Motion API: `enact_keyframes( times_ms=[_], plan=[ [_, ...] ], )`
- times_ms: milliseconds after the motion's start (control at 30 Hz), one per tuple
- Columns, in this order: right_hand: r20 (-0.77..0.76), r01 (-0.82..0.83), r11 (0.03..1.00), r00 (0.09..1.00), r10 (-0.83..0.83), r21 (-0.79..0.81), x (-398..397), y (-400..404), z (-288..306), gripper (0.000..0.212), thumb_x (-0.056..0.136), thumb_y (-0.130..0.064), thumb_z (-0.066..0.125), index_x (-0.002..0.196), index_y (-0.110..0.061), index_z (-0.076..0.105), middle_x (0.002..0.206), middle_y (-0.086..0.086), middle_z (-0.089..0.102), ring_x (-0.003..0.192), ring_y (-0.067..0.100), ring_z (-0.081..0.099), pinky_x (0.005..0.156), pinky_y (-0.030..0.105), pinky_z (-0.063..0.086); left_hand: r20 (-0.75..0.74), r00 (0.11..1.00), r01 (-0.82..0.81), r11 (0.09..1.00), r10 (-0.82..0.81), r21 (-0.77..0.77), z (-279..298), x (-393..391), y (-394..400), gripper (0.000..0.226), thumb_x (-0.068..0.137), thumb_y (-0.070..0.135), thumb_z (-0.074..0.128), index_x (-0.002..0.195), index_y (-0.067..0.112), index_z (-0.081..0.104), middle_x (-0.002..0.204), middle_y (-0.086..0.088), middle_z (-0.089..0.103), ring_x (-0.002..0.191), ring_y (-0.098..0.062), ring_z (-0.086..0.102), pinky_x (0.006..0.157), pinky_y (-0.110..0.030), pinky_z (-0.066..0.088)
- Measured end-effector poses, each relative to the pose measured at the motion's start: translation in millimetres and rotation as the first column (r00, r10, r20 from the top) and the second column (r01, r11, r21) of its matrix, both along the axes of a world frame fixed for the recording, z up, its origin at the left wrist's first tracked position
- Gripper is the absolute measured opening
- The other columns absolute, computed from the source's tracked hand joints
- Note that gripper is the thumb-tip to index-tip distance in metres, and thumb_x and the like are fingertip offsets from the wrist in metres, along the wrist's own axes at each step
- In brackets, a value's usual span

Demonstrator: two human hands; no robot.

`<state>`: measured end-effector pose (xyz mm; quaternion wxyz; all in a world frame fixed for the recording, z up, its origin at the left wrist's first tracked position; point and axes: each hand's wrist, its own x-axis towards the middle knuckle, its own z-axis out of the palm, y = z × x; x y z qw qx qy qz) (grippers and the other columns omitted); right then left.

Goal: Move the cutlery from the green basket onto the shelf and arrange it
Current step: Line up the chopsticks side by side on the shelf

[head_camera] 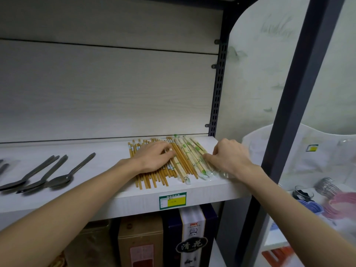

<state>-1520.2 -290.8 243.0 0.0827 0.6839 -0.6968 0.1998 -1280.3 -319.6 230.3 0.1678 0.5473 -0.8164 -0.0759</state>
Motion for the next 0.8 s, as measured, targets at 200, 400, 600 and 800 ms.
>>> enact_keyframes(
  times_ms=[200, 400, 600, 800],
  plan=[
    [0.000, -0.019, 0.993, 1.000, 0.019, -0.113, 8, -2, -3, 0.041, 0.091, -0.045, 0.056, 0.101, -0.011, 0.076, 0.086, 0.005, 0.073, 0.084, 0.029, 0.067, 0.071, 0.034, 0.055, -0.059, 0.998, 0.012, 1.000, -0.012, -0.006, -3, 19, -4, 0.038, 0.104, 0.051, 0.039, 0.125, 0.030, 0.064, 0.130, 0.009, 0.060, 0.120, -0.015, 0.055, 0.100, -0.042, 0.047],
    [0.170, -0.173, 0.974, 0.966, 0.197, -0.149, 31, -9, -15, 0.033, 0.090, -0.038, 0.058, 0.110, -0.019, 0.077, 0.120, 0.008, 0.071, 0.113, 0.029, 0.060, 0.089, 0.036, 0.051, -0.024, 1.000, -0.012, 0.999, 0.011, -0.047, -7, 29, -1, 0.038, 0.102, 0.052, 0.045, 0.127, 0.029, 0.063, 0.132, 0.007, 0.061, 0.119, -0.015, 0.055, 0.099, -0.040, 0.047],
    [0.199, -0.371, 0.915, 0.896, 0.397, -0.158, 41, -1, -6, 0.015, 0.087, -0.035, 0.064, 0.084, -0.027, 0.076, 0.115, -0.007, 0.071, 0.113, 0.016, 0.057, 0.098, 0.035, 0.046, -0.085, 0.988, -0.136, 0.988, 0.129, -0.078, 2, 14, -6, 0.034, 0.095, 0.058, 0.054, 0.094, 0.029, 0.072, 0.104, 0.008, 0.070, 0.098, -0.016, 0.063, 0.084, -0.040, 0.053],
    [0.182, -0.482, 0.874, 0.867, 0.464, 0.064, 46, 6, -10, 0.011, 0.081, -0.033, 0.068, 0.077, -0.026, 0.076, 0.099, -0.010, 0.070, 0.109, 0.017, 0.056, 0.097, 0.042, 0.049, -0.049, 0.980, -0.192, 0.981, 0.192, 0.016, 7, 1, -17, 0.049, 0.084, 0.068, 0.063, 0.068, 0.022, 0.068, 0.060, 0.005, 0.057, 0.059, -0.017, 0.057, 0.056, -0.030, 0.041]
  ],
)
